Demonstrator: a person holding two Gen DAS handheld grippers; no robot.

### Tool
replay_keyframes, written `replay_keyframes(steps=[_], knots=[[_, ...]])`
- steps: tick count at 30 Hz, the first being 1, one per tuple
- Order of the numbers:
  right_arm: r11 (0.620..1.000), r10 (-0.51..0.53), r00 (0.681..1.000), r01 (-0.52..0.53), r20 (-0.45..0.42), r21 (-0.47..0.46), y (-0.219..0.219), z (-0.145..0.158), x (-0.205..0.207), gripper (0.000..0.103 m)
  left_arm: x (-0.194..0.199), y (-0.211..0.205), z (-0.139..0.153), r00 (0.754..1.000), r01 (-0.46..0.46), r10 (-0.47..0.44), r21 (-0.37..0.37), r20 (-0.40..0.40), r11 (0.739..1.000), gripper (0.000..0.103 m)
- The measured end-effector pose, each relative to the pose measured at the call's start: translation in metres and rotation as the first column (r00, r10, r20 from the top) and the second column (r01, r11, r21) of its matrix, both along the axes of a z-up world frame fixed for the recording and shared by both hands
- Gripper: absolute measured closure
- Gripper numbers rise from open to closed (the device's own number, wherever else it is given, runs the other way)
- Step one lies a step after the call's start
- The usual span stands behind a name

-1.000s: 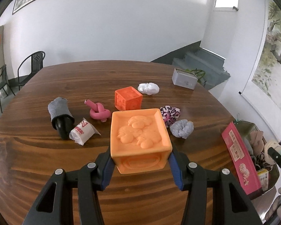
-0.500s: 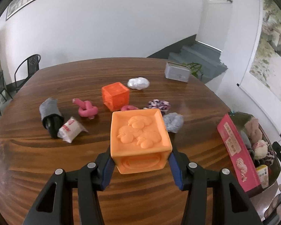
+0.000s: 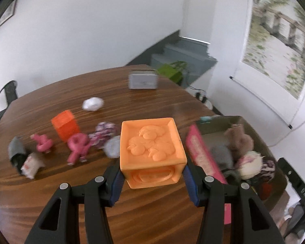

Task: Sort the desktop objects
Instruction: 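Carry the yarn ball and orange cube to the grey bin and release them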

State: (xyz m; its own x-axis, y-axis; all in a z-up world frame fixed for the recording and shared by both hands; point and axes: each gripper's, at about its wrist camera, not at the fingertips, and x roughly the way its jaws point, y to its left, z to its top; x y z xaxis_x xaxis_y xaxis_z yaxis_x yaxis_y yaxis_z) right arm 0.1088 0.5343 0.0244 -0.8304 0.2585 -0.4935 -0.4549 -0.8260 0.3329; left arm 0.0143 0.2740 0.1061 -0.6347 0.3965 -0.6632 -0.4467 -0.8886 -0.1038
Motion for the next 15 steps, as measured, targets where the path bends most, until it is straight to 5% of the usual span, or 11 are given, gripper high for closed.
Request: replay_keyframes(steps=[15], knots=[[0.999,0.016,1.0,-0.016,-0.018,0.034,0.013,0.001,0.008,0.023,-0.015,0.112,-0.001,0.99,0.138,-0.138,-0.023,0.007,0.99,0.049]])
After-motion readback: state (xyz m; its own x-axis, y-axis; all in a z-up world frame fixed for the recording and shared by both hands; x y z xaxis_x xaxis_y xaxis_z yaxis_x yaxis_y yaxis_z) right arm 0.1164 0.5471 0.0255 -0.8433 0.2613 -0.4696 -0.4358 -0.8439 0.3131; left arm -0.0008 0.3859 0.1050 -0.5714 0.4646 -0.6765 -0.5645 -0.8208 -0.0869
